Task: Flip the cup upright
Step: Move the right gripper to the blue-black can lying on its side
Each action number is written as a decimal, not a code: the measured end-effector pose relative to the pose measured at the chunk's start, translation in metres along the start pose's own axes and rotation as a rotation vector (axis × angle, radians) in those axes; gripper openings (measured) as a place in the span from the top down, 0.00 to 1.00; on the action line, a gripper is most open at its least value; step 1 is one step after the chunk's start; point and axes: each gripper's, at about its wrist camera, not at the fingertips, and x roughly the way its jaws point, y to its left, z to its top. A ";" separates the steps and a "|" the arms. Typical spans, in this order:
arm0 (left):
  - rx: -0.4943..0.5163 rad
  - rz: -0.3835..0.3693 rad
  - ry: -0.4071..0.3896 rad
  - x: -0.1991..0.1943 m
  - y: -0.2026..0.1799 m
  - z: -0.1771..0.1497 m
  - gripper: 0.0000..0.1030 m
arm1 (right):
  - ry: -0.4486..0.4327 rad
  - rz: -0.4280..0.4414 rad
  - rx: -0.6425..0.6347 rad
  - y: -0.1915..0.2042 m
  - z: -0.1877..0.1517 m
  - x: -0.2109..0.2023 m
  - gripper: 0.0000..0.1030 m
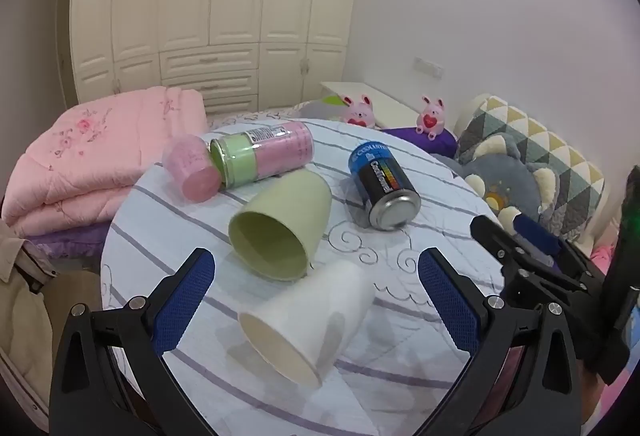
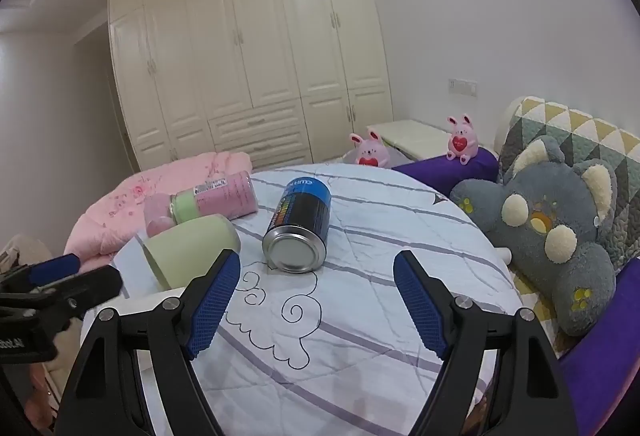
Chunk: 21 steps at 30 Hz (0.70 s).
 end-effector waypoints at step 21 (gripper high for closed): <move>0.007 0.058 0.113 0.069 0.020 0.054 0.00 | 0.300 0.051 0.033 0.010 0.030 0.126 0.22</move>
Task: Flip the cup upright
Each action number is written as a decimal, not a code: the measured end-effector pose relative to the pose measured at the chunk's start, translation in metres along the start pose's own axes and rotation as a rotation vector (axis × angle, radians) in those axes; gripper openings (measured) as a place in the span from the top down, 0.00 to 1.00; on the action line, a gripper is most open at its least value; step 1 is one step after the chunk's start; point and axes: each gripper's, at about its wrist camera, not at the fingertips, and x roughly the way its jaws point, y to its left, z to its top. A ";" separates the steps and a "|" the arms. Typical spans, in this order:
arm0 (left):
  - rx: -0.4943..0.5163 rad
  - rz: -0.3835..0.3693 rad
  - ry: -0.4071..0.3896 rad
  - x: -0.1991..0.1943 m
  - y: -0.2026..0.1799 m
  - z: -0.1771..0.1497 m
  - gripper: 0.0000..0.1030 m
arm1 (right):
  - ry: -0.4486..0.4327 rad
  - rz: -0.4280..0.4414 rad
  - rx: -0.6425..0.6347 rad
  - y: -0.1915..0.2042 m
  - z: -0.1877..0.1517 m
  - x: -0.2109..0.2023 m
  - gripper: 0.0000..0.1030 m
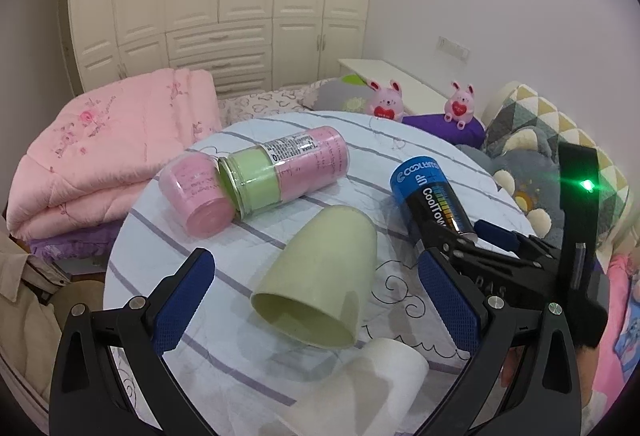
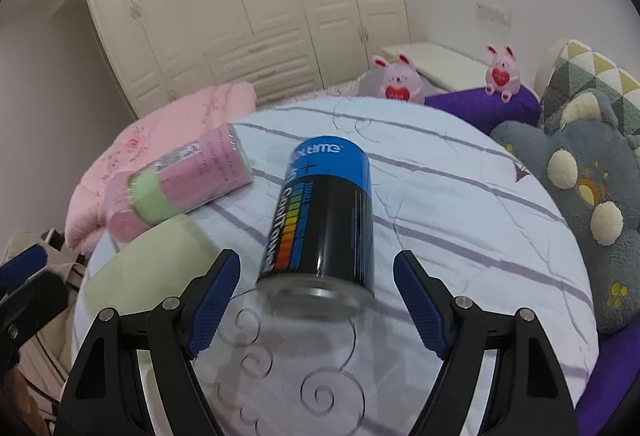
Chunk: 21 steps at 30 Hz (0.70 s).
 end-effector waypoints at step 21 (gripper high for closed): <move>-0.031 -0.044 0.079 -0.018 -0.025 0.001 0.00 | 0.133 0.002 0.040 -0.017 -0.033 -0.016 0.33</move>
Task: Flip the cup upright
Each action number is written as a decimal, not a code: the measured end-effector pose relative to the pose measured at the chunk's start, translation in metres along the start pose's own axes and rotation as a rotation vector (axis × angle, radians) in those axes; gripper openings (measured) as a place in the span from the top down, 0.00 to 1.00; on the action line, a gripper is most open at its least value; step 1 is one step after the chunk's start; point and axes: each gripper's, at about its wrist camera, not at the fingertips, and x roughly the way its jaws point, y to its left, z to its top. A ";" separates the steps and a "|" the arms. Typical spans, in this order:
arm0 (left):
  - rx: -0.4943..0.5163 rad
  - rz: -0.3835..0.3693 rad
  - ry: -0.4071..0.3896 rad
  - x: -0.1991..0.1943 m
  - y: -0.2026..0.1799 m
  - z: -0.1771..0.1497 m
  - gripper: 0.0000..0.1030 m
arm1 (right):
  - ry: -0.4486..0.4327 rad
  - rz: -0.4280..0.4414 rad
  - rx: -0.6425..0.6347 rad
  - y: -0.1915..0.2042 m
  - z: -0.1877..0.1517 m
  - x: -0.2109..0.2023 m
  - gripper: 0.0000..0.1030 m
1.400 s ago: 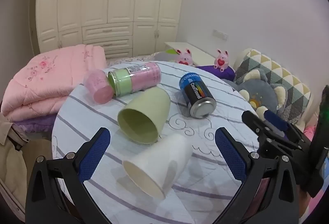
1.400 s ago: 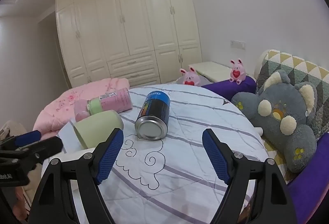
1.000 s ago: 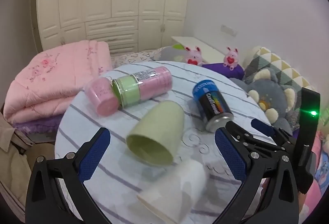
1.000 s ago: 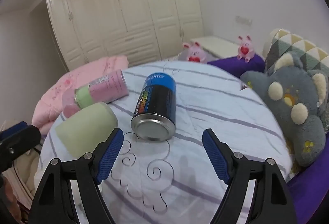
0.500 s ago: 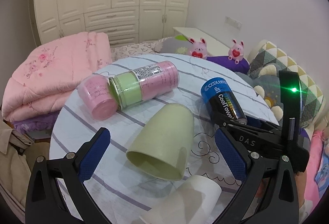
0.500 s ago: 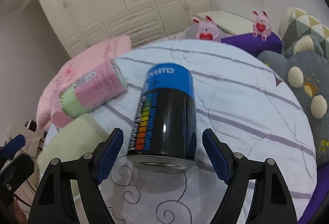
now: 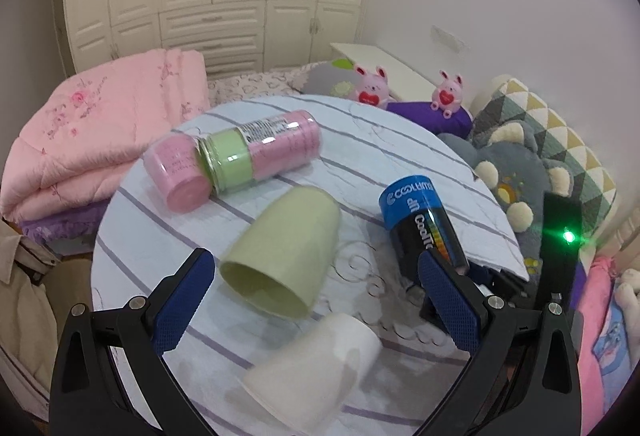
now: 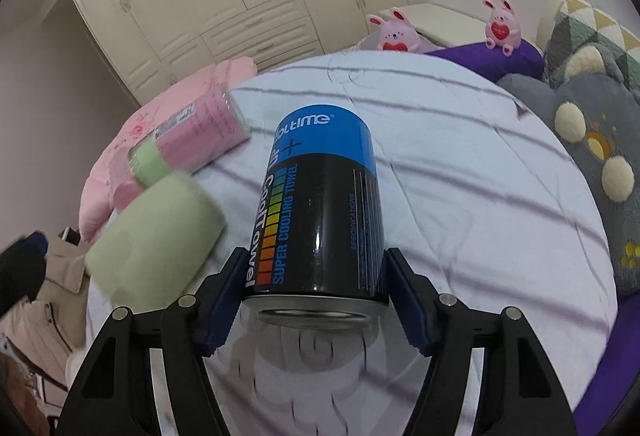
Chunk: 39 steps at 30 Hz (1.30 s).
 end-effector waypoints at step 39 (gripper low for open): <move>0.016 0.013 0.186 0.049 -0.134 -0.006 0.00 | -0.105 -0.001 0.008 -0.078 -0.046 -0.064 0.19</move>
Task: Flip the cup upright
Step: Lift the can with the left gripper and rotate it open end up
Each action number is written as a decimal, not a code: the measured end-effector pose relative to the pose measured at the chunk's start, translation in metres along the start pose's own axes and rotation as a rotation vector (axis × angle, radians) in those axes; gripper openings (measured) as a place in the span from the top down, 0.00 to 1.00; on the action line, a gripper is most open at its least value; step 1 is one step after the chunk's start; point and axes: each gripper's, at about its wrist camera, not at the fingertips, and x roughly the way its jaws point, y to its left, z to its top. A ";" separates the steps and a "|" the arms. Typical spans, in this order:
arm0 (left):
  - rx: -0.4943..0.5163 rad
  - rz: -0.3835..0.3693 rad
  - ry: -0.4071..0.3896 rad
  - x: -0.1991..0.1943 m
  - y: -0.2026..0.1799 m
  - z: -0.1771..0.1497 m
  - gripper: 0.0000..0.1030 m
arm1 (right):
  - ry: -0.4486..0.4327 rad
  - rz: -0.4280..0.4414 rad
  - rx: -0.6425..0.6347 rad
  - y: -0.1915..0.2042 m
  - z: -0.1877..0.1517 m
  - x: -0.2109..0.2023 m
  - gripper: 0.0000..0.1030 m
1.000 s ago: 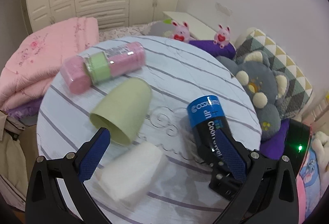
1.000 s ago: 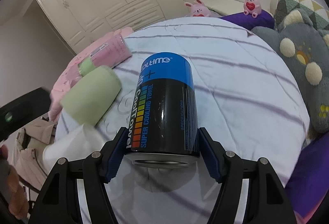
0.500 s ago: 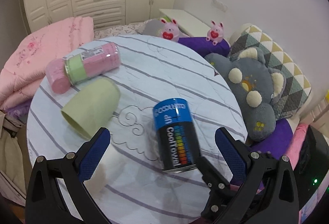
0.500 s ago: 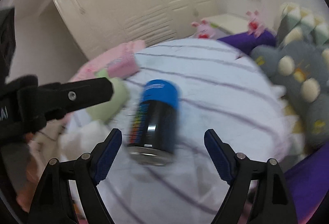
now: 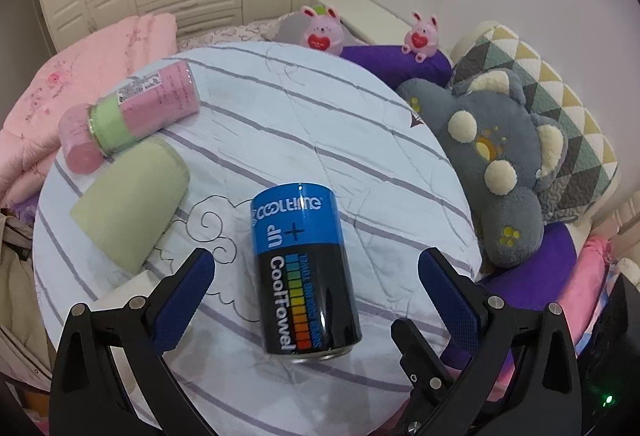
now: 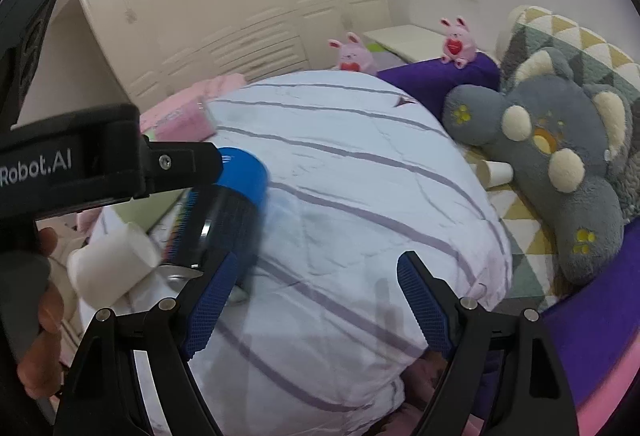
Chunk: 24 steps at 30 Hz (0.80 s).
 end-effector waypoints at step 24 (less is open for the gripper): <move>-0.023 0.073 0.180 0.063 0.008 0.026 0.13 | 0.023 0.004 0.062 -0.007 0.002 0.021 0.19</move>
